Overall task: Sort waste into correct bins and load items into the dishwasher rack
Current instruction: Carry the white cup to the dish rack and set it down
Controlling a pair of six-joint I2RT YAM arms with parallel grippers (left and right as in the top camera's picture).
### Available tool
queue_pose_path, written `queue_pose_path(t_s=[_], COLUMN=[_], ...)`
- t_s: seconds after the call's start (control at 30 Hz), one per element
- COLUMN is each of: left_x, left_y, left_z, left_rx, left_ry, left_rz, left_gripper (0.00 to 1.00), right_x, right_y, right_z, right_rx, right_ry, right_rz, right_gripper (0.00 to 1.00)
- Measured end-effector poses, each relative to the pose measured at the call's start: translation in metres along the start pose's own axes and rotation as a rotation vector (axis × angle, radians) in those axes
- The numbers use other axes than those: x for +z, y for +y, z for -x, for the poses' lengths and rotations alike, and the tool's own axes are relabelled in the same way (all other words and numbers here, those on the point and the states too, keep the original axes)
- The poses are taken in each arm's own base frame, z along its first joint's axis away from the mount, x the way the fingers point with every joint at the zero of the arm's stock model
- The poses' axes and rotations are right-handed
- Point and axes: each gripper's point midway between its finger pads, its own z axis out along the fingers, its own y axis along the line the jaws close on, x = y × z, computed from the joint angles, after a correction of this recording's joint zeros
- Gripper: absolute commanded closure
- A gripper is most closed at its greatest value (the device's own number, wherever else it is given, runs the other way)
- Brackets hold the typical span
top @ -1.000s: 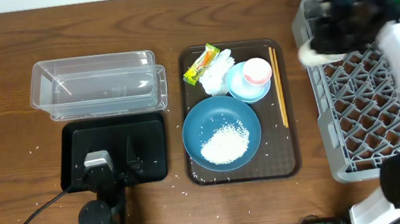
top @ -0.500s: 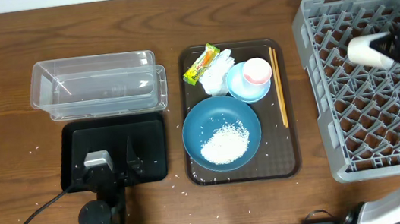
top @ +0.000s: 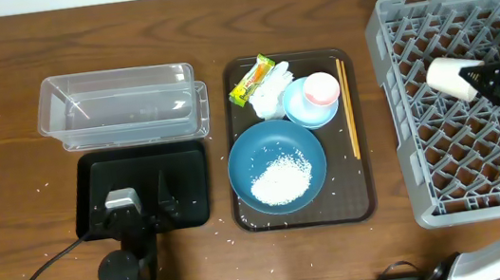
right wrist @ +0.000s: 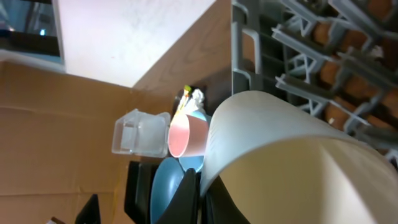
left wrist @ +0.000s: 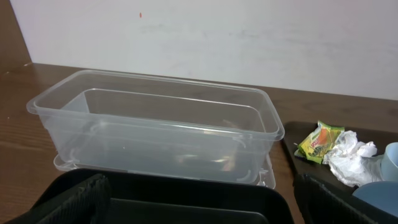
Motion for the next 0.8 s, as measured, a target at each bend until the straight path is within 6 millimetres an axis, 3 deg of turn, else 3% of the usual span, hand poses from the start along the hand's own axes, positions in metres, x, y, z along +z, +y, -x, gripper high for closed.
queue_pose_path(t_s=[0.27, 0.5, 0.8], left_x=[0.000, 0.000, 0.000], left_y=[0.000, 0.000, 0.000], left_z=[0.000, 0.000, 0.000], left_rx=[0.000, 0.000, 0.000], left_ry=[0.000, 0.000, 0.000], left_rz=[0.000, 0.000, 0.000], left_gripper=[0.04, 0.04, 0.03], right_x=[0.014, 0.026, 0.025], right_y=[-0.011, -0.021, -0.025], right_z=[-0.006, -0.010, -0.017], right_rx=[-0.018, 0.071, 0.169], right_ry=[0.010, 0.020, 0.033], right_rz=[0.009, 0.135, 0.167], right_gripper=[0.99, 0.98, 0.99])
